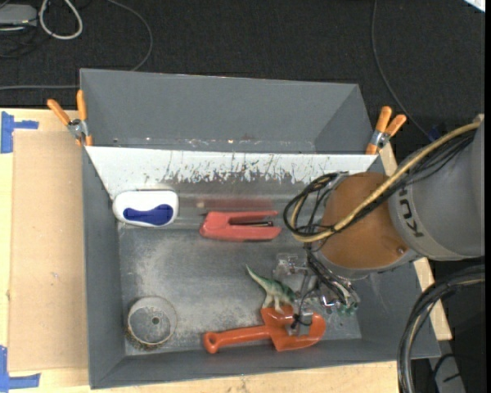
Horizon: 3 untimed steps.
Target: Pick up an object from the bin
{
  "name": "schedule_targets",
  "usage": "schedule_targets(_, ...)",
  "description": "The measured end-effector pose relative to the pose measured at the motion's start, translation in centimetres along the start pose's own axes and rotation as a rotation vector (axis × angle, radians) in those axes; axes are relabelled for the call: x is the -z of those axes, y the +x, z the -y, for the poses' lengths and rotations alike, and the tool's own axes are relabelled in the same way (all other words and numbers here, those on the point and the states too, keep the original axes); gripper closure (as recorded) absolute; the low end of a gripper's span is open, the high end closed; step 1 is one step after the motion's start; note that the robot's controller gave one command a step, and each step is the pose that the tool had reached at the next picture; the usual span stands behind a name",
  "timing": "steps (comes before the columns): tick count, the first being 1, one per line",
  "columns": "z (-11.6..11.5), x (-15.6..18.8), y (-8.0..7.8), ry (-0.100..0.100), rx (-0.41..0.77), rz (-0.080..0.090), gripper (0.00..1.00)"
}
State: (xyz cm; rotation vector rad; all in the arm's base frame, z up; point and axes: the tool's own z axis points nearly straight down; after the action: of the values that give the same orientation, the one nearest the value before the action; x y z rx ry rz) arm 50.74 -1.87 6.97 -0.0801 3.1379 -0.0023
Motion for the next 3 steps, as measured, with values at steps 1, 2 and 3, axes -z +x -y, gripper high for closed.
schedule_targets(1,-0.1,0.0,1.3,0.0,0.061,0.002,0.0)
schedule_targets(2,-1.4,0.0,0.9,0.0,0.105,0.003,0.0)
schedule_targets(3,-3.5,0.1,0.7,-0.001,-0.084,-0.002,1.0)
